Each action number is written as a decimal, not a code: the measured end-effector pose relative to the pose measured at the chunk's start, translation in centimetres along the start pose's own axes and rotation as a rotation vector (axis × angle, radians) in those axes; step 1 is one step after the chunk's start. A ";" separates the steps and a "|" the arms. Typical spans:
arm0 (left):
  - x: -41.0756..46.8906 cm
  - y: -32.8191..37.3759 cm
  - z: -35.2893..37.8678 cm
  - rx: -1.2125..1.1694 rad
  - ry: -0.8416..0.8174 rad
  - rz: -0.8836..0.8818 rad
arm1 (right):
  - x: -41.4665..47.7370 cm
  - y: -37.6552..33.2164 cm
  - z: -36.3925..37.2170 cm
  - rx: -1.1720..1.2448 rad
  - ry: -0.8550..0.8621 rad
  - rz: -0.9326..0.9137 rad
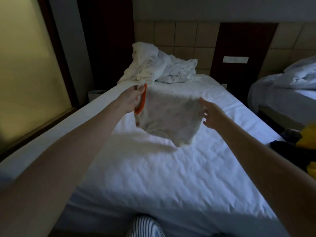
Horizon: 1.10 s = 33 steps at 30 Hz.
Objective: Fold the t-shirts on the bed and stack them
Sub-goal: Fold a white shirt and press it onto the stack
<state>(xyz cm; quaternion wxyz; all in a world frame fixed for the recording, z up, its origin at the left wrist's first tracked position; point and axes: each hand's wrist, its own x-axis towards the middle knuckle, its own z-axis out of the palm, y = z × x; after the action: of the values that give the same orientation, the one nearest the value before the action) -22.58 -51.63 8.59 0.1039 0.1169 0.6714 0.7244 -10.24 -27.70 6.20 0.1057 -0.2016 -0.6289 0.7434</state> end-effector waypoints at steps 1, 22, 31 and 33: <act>-0.2 0.2 0.1 0.043 -0.001 0.043 | -0.1 -0.1 -0.2 -0.021 0.000 -0.021; -9.3 -14.2 -0.8 1.249 0.191 0.102 | -4.1 11.6 -0.9 -1.082 0.316 -0.215; -4.0 -19.2 5.6 1.453 -0.316 0.094 | 1.5 16.0 1.6 -1.577 -0.177 -0.207; -2.8 -20.4 5.4 1.467 -0.261 0.081 | 2.9 16.5 1.6 -1.576 -0.174 -0.192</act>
<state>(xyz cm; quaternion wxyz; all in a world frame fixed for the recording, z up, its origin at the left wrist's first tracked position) -18.37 -45.80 -11.49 0.0516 0.2660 0.9598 0.0740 -11.94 -31.02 -10.18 -0.0537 -0.1031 -0.9899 0.0807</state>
